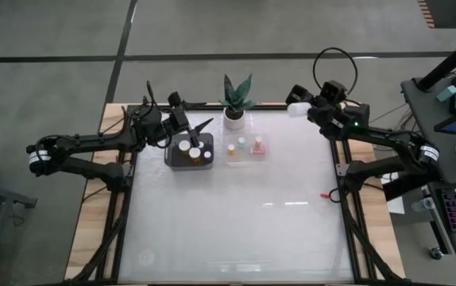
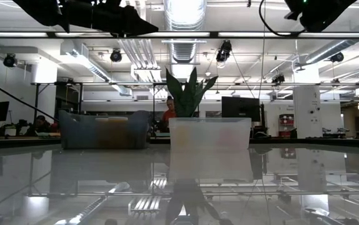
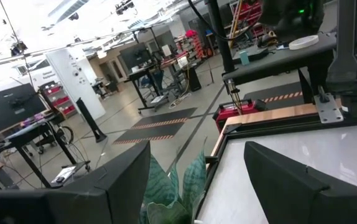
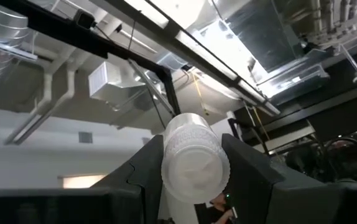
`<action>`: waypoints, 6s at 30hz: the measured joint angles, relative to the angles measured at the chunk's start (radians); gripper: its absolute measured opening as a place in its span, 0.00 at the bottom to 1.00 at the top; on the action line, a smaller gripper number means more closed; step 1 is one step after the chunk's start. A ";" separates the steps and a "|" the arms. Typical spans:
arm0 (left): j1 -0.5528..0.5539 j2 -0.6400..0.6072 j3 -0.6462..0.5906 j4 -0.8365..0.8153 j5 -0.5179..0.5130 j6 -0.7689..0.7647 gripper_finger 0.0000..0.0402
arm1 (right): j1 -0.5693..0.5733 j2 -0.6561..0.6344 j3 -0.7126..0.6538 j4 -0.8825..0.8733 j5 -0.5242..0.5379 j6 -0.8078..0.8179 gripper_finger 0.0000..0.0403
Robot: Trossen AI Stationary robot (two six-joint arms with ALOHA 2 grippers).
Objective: Pick and place medicine bottles into bin by pill shape (circle, oval)
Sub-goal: Put the white tablet bottle into the transparent bin, then return to Home Position
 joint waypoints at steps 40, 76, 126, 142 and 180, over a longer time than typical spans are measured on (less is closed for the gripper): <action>0.000 0.000 -0.030 -0.014 0.000 0.000 0.61 | 0.110 0.467 0.770 -2.511 0.524 -1.015 0.34; 0.000 0.000 -0.045 -0.014 -0.001 0.001 0.61 | 0.209 0.749 0.784 -2.377 0.538 -0.987 0.34; -0.149 -0.034 -0.045 -0.017 -0.001 -0.053 0.61 | 0.251 0.258 0.438 -1.979 0.589 -1.222 0.48; -0.187 -0.343 -0.074 -0.328 -0.001 -0.049 0.60 | 0.250 -0.164 -0.037 -1.512 0.585 -1.530 0.48; -0.183 -0.635 -0.471 -0.126 0.077 -0.107 0.01 | 0.248 -0.795 -0.606 -1.219 0.447 -1.435 0.48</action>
